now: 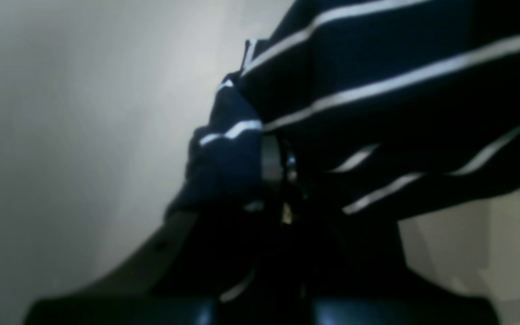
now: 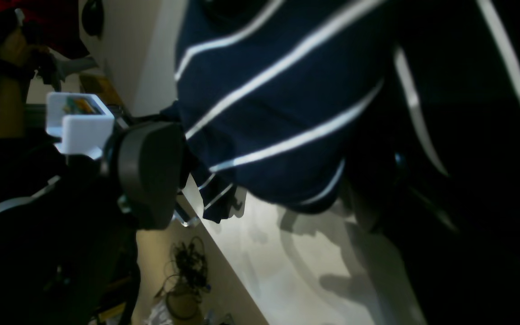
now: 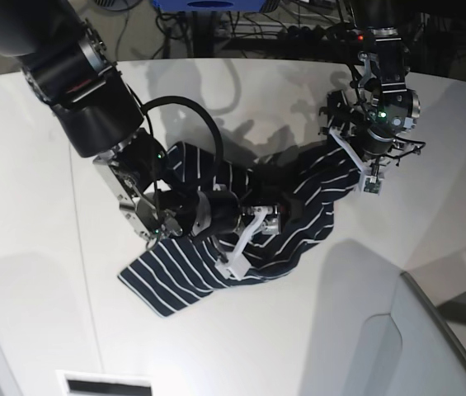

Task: Layout the t-shirt on the table in an organized manner, then fold the t-shirt properly
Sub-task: 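Lift the shirt with both grippers and bring them together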

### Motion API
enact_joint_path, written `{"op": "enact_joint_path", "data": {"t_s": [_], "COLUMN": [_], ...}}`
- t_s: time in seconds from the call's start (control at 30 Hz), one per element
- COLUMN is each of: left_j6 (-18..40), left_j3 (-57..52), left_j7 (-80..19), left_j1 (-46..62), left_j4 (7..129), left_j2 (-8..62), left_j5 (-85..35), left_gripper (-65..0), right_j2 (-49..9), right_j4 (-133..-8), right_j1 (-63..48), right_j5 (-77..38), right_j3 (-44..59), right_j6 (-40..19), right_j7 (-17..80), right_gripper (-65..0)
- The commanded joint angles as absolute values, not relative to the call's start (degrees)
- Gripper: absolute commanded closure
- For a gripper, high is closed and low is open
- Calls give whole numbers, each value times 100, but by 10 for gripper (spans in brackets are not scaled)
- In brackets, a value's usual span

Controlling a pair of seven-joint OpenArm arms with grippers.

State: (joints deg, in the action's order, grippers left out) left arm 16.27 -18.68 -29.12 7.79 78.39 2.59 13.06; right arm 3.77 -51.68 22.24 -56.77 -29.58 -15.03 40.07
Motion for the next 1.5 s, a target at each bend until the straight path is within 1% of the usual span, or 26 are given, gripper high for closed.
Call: {"op": "enact_joint_path", "data": {"t_s": [0.0,0.03,0.13,0.2,0.23,0.3,0.43,0.5,0.67,0.8,0.9,1.1,1.2,1.33,1.47], "left_j6": [1604,1604,1604,1604,1604,1604,1604,1613,1631,1640,1640,1640,1640,1640,1640], "left_j3": [-1877,-1877,-1877,-1877,-1877,-1877,-1877,-1877,-1877,-1798,-1798,-1807,-1807,-1807,-1842], "left_j7": [-2923,-2923,-2923,-2923,-2923,-2923,-2923,-2923,-2958,-2958,-2958,-2967,-2967,-2967,-2967], "left_j1": [752,752,752,752,752,752,752,752,804,848,813,505,330,-4,-426], "left_j4": [7908,7908,7908,7908,7908,7908,7916,8084,9077,9912,10457,11134,11178,11240,11266], "left_j2": [295,312,365,374,374,374,374,374,391,558,725,778,778,822,822], "left_j5": [1297,1297,1297,1297,1297,1297,1297,1297,1297,1305,1297,1305,1297,1349,1332], "left_gripper": [0,0,0,0,0,0,0,0,0,0,0,0,0,0,0], "right_j2": [391,391,391,382,382,382,347,338,180,-4,-171,-259,-277,-567,-673], "right_j4": [-5262,-5262,-5253,-5191,-5103,-4963,-4980,-5015,-5930,-6914,-7811,-9024,-9411,-9886,-10158], "right_j1": [2387,2387,2387,2413,2422,2466,2492,2510,2501,2510,2589,2914,3081,3284,3336], "right_j5": [-5780,-5780,-5780,-5807,-5815,-5815,-5815,-5815,-5807,-5780,-5780,-5780,-5780,-5771,-5771], "right_j3": [-2949,-2949,-2914,-2905,-2905,-2905,-2905,-2905,-2756,-2695,-2695,-2677,-2677,-2668,-2158], "right_j6": [-1578,-1578,-1578,-1578,-1578,-1578,-1578,-1578,-1499,-919,-708,48,92,92,92], "right_j7": [3916,3916,3934,3943,3960,3960,4013,4242,4769,5209,5508,5701,5701,5640,5481], "right_gripper": [-492,-438,-195,-18,0,-12,-5,-2,-2,-3,-3,-3,-3,-3,-3]}}
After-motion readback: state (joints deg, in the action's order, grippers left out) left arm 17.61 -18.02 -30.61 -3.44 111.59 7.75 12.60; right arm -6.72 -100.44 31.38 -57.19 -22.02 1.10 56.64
